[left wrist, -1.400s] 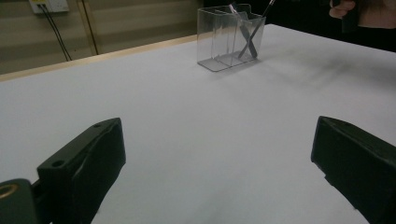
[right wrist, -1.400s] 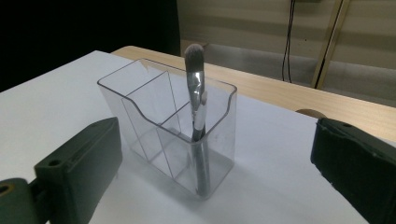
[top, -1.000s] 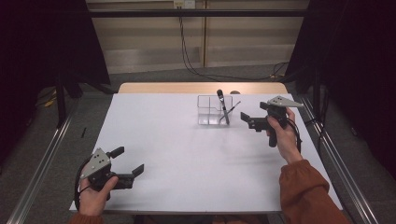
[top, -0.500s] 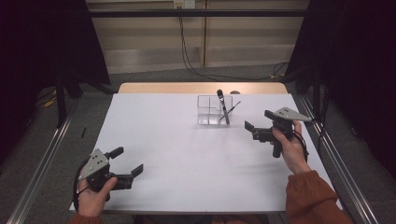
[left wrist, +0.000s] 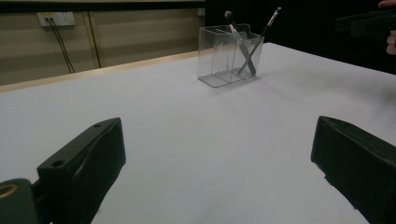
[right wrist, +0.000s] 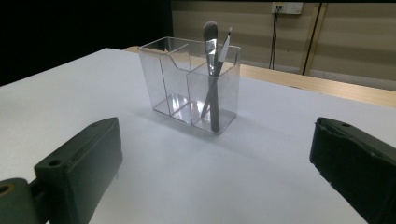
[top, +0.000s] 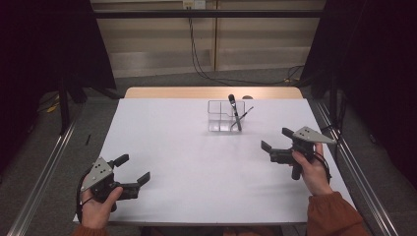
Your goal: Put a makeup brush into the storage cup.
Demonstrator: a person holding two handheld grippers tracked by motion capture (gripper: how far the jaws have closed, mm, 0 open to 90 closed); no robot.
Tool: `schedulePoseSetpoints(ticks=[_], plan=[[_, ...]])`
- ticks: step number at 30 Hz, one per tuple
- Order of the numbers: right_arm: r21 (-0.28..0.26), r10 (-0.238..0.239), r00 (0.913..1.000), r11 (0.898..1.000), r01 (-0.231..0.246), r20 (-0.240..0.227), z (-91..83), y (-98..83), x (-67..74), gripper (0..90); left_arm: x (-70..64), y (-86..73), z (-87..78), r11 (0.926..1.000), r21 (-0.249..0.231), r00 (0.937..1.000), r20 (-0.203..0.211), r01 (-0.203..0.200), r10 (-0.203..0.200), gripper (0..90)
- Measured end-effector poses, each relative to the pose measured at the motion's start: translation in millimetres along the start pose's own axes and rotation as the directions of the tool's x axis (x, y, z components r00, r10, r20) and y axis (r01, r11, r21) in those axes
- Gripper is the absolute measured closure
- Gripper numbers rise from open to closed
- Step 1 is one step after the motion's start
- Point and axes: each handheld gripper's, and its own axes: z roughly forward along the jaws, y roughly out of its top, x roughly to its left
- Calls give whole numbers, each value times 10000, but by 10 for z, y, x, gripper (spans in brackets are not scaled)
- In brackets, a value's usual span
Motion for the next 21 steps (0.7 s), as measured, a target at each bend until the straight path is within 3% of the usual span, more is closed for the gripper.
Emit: schedulePoseSetpoints(ticks=[7, 11, 21], plan=[[-1, 128, 9997, 9999, -128, -225, -177, -88, 13, 12, 17, -1, -14, 9998, 158, 9998, -150, -138, 140, 29], [-49, 20, 10000, 10000, -20, -9, -268, -155, 17, 10, 2, -4, -20, 9999, 97, 9999, -64, -138, 139, 29], [-216, 459, 9983, 9988, -451, 371, -469, -340, 8, 2, -30, -9, -64, 10000, 33, 9999, -126, 3, -2, 30]])
